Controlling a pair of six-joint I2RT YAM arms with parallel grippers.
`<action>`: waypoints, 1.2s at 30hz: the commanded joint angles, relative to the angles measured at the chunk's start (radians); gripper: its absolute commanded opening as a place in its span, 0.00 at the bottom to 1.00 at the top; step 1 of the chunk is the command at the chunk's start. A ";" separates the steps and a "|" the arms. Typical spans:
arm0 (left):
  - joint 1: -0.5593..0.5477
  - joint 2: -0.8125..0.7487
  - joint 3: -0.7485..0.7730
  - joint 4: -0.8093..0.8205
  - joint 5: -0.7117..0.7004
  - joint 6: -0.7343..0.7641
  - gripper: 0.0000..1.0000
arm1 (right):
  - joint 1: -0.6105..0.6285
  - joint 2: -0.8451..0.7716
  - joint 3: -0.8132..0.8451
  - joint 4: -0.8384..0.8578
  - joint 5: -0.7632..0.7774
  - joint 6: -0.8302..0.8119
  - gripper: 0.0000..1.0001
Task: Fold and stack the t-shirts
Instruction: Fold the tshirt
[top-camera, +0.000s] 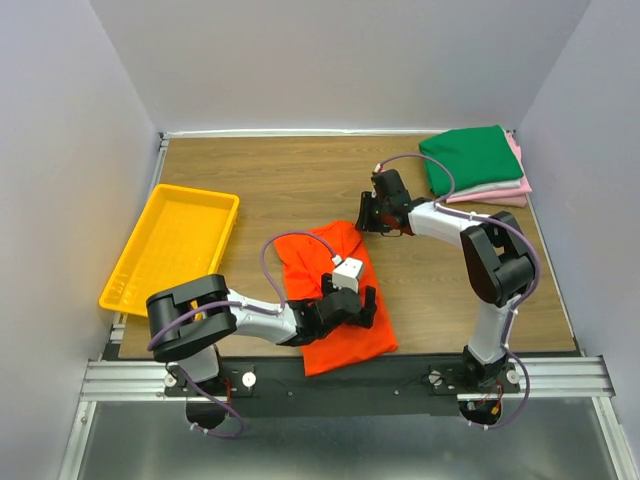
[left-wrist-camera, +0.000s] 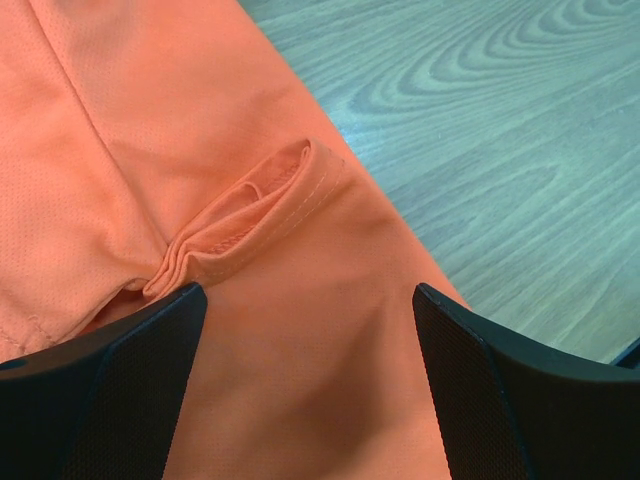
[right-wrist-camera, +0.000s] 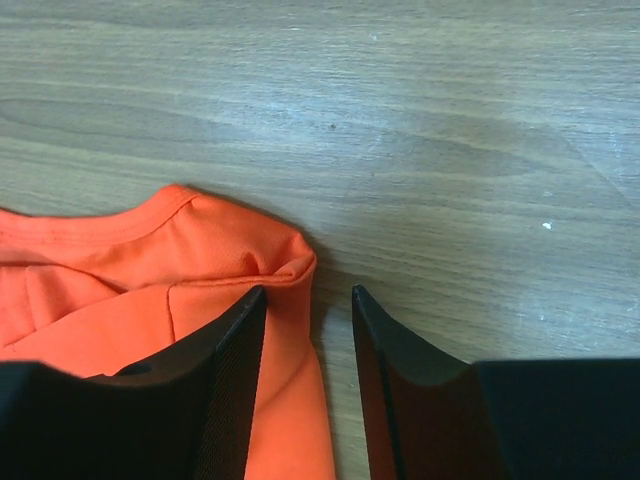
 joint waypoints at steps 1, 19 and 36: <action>-0.025 0.026 -0.073 -0.111 0.064 0.002 0.93 | -0.019 0.031 0.039 0.025 -0.024 -0.017 0.46; -0.043 0.055 -0.113 -0.098 0.078 -0.041 0.92 | -0.038 0.068 0.048 0.030 -0.144 -0.023 0.00; -0.094 0.078 -0.102 -0.118 0.099 0.024 0.92 | -0.164 0.078 0.134 -0.007 -0.164 0.006 0.00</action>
